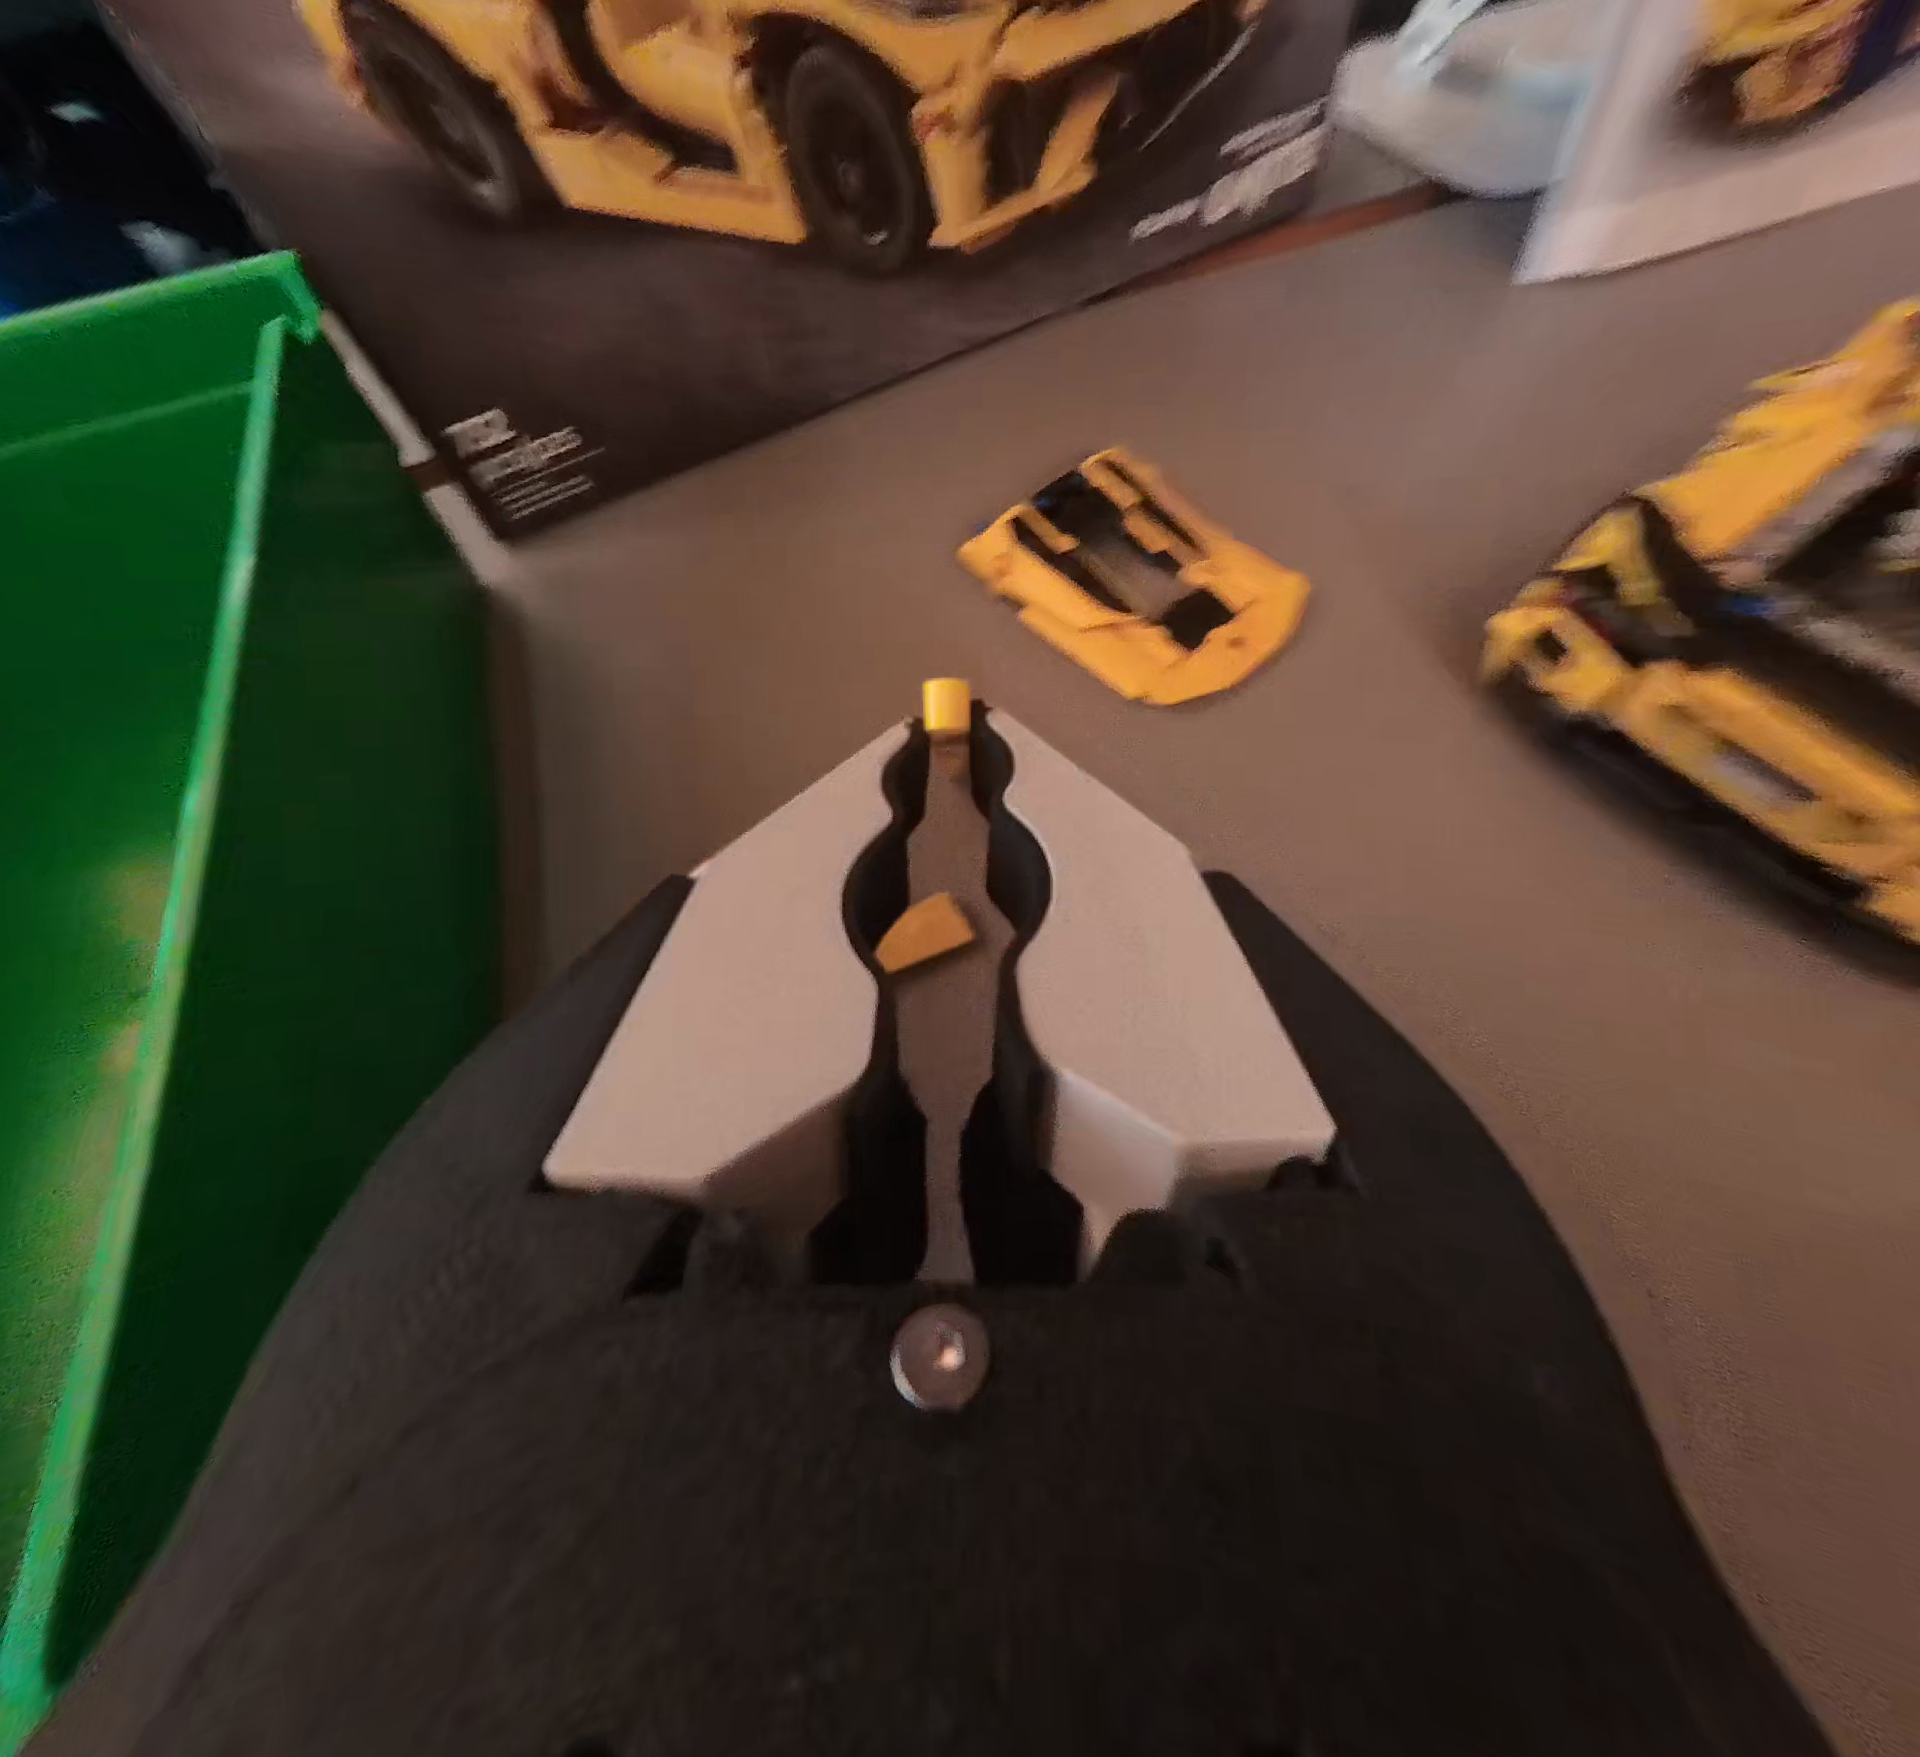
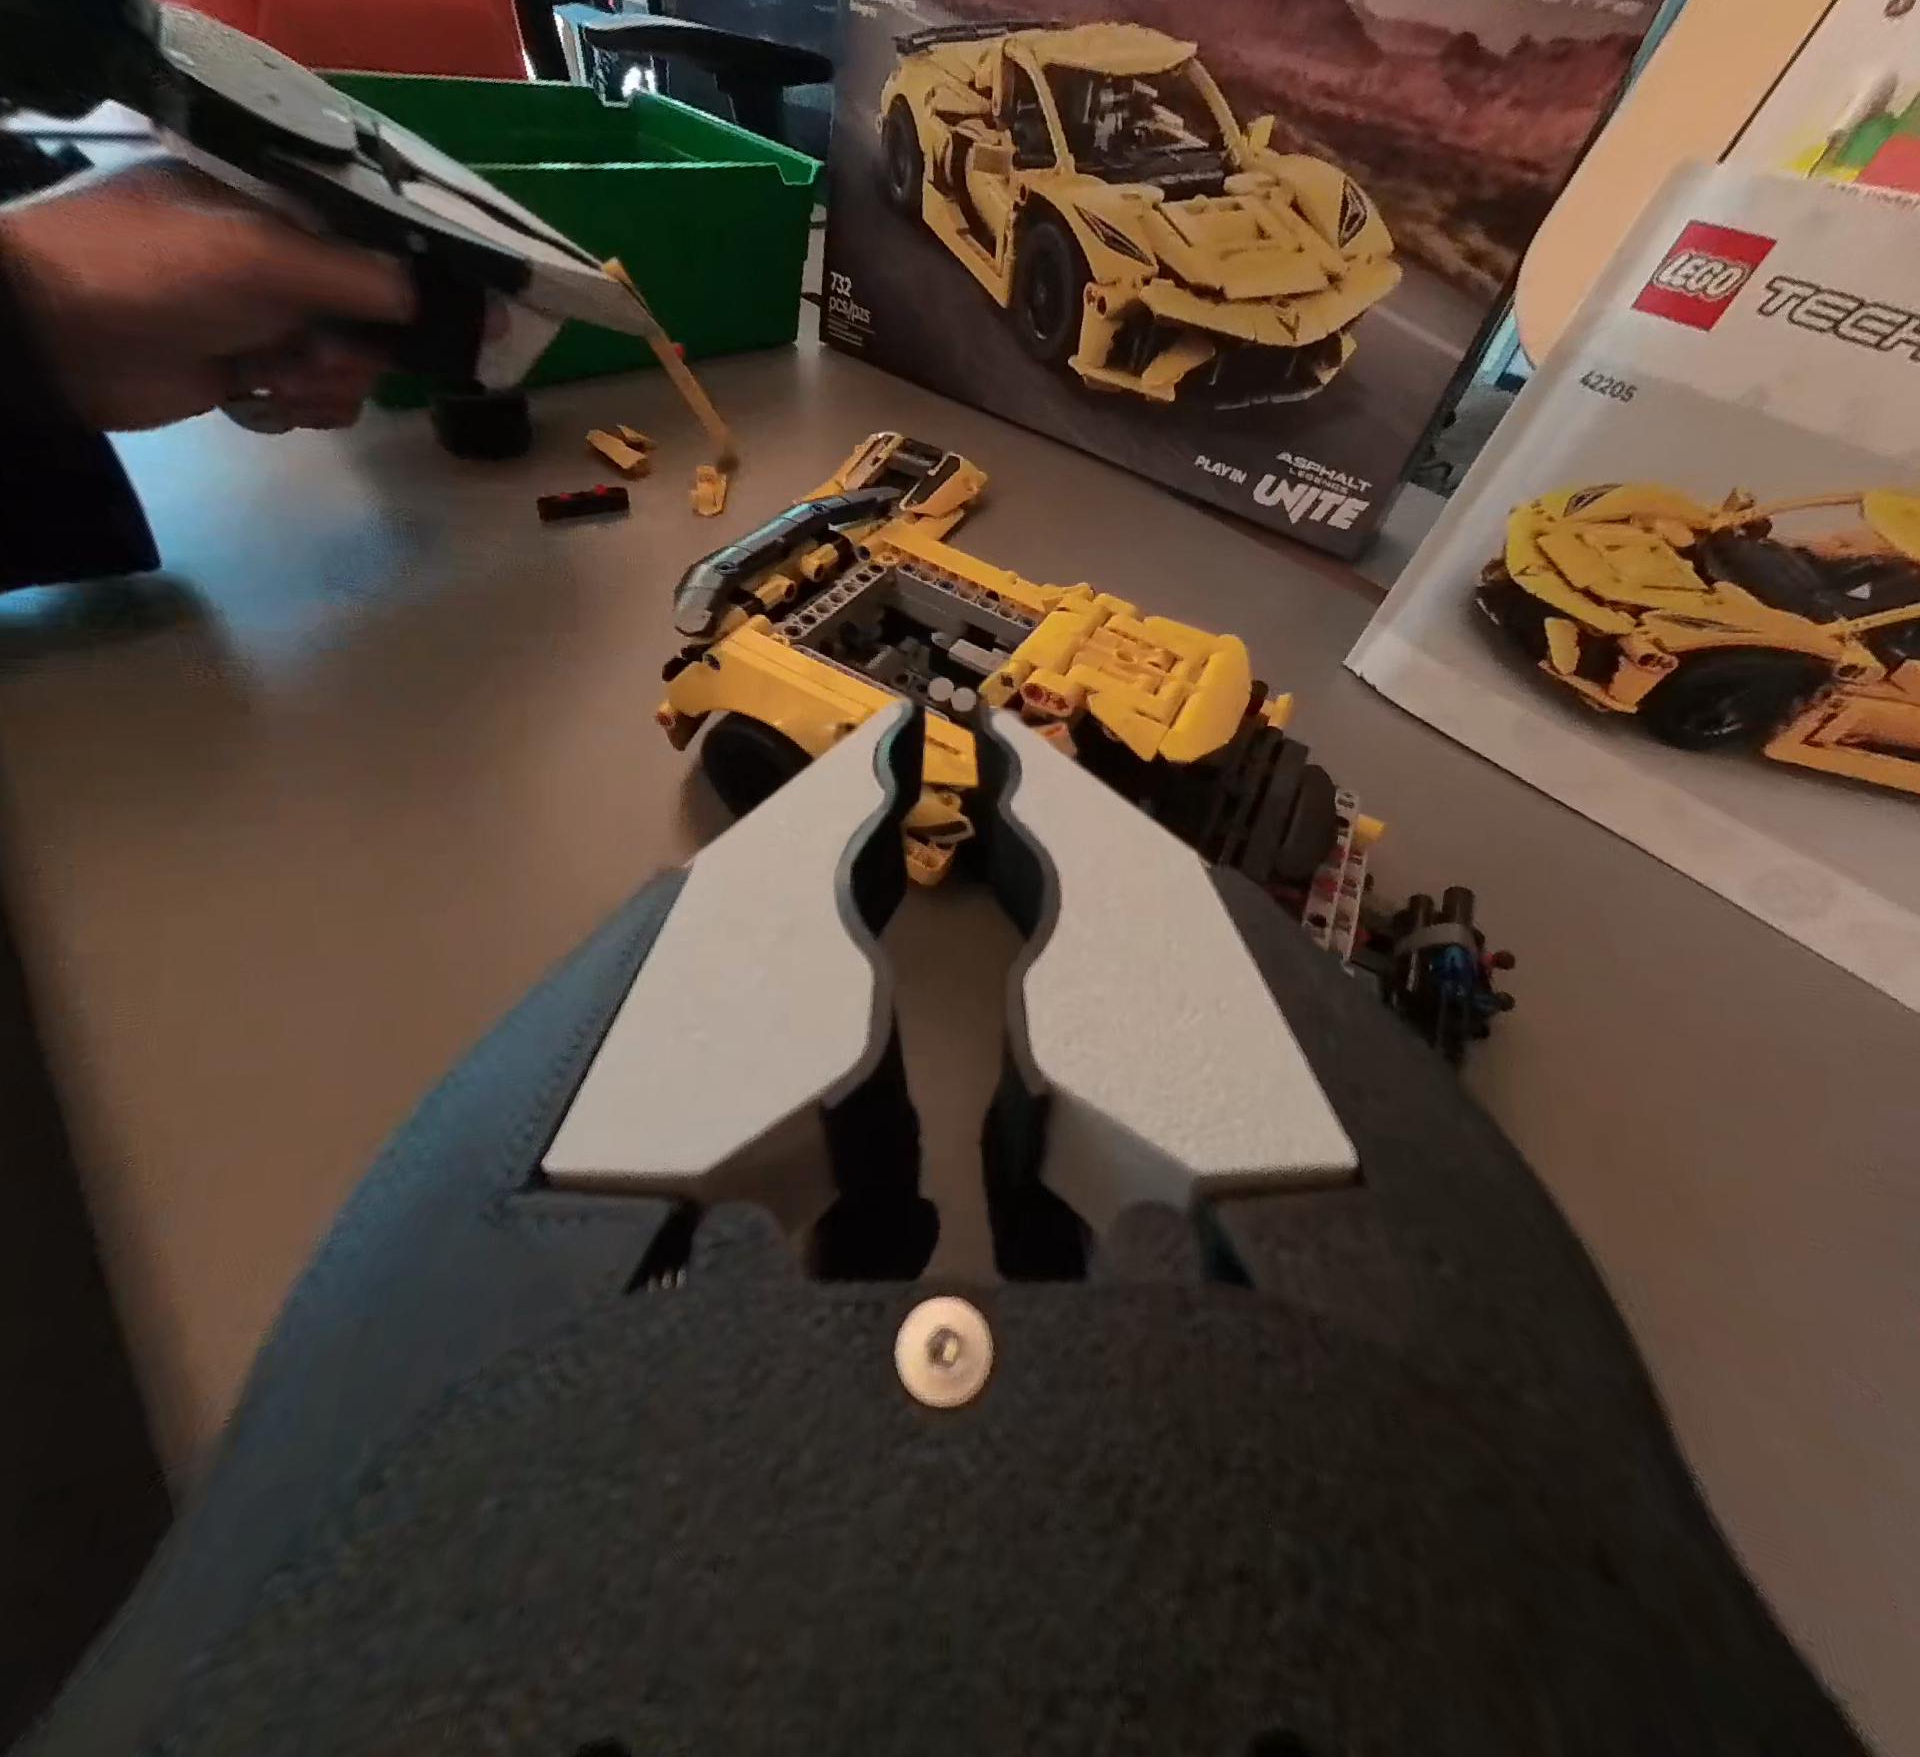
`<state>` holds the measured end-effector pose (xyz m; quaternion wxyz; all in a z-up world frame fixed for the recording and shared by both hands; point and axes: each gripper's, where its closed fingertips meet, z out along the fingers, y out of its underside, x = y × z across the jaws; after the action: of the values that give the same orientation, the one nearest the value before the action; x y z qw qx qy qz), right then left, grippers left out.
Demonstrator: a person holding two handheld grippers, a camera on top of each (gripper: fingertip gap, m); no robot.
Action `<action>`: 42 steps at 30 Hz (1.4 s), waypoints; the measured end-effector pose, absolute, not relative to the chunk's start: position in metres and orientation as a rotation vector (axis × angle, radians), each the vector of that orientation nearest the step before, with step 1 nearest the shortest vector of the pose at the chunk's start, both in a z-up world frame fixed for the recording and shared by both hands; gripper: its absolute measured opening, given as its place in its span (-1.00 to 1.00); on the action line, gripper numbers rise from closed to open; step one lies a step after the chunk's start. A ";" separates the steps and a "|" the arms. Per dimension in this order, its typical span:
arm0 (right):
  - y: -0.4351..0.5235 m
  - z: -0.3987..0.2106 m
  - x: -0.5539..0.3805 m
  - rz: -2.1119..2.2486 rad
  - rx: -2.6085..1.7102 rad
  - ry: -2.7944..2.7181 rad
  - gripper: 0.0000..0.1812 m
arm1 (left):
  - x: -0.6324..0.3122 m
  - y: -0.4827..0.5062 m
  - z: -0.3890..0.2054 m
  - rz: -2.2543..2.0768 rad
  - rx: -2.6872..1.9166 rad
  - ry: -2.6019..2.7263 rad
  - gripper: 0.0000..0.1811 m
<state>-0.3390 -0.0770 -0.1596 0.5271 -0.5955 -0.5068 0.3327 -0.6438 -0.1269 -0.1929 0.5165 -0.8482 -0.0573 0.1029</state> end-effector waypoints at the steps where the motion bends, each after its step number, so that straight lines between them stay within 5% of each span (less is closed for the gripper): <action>1: -0.076 -0.162 -0.339 0.794 -1.434 -1.214 -0.91 | -0.652 -0.127 -0.197 0.319 -2.044 -0.160 -0.92; 7: -0.068 -0.165 -0.336 0.842 -1.517 -1.167 -0.93 | -0.650 -0.140 -0.241 0.270 -2.278 -0.241 -0.91; 16: -0.062 -0.179 -0.335 1.053 -1.666 -1.108 -0.76 | -0.627 -0.153 -0.193 0.125 -2.108 -0.290 -0.61; 26: -0.062 -0.212 -0.337 0.960 -1.736 -1.237 -0.69 | -0.443 -0.125 -0.152 -0.343 -1.748 -0.015 -0.62; 42: -0.015 -0.227 -0.293 0.382 -1.681 -1.437 -0.74 | -0.388 -0.069 -0.217 0.168 -2.198 0.800 -0.45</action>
<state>-0.2933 -0.0152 -0.2265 0.4338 -0.6748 -0.5770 0.1535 -0.3877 -0.0695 -0.2174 0.3880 -0.8639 0.3143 0.0659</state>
